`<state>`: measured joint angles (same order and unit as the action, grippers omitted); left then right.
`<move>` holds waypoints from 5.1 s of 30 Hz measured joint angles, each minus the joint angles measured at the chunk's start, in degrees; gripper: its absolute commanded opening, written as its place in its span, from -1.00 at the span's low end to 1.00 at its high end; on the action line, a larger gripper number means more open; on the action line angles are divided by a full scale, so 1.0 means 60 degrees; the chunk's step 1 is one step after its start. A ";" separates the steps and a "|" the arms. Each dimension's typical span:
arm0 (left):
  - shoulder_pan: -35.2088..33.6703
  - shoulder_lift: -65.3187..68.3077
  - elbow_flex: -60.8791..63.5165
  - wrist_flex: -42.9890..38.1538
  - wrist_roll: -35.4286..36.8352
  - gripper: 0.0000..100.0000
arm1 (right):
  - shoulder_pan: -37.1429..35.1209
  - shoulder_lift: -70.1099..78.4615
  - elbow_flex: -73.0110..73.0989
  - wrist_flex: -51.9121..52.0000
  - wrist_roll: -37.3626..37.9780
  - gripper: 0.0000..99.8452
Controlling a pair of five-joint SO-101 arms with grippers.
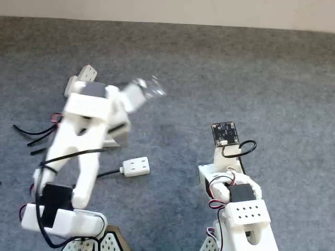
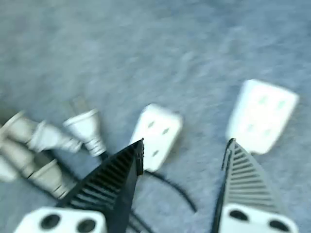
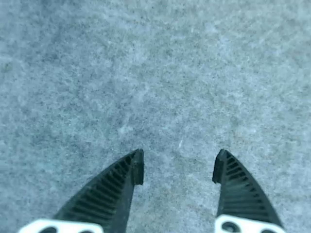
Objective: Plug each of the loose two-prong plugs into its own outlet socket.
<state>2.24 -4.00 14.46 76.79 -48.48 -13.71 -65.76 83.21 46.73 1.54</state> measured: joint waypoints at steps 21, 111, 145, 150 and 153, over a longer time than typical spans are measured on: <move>-0.2945 0.5480 -0.3590 -0.1934 0.0117 -0.62 | 0.0000 0.0000 0.0000 0.0000 0.0000 -0.54; -0.3531 0.9875 -1.2088 -0.0117 0.2711 -0.99 | 0.0000 0.0000 0.0000 0.0205 0.0000 -0.54; -0.4132 1.0125 -1.4901 0.3516 0.2168 -0.98 | 0.0000 0.0000 0.0000 0.0205 0.0000 -0.54; -0.4132 1.0125 -1.5267 0.3516 0.2168 -0.99 | 0.0000 0.0000 0.0000 0.0205 0.0000 -0.54; -0.4132 1.0125 -1.5458 0.3516 0.2168 -0.96 | 0.0000 0.0000 0.0000 0.0205 0.0000 -0.54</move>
<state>-22.55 56.75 -78.29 97.89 -35.47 -13.71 -65.76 83.21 47.96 1.54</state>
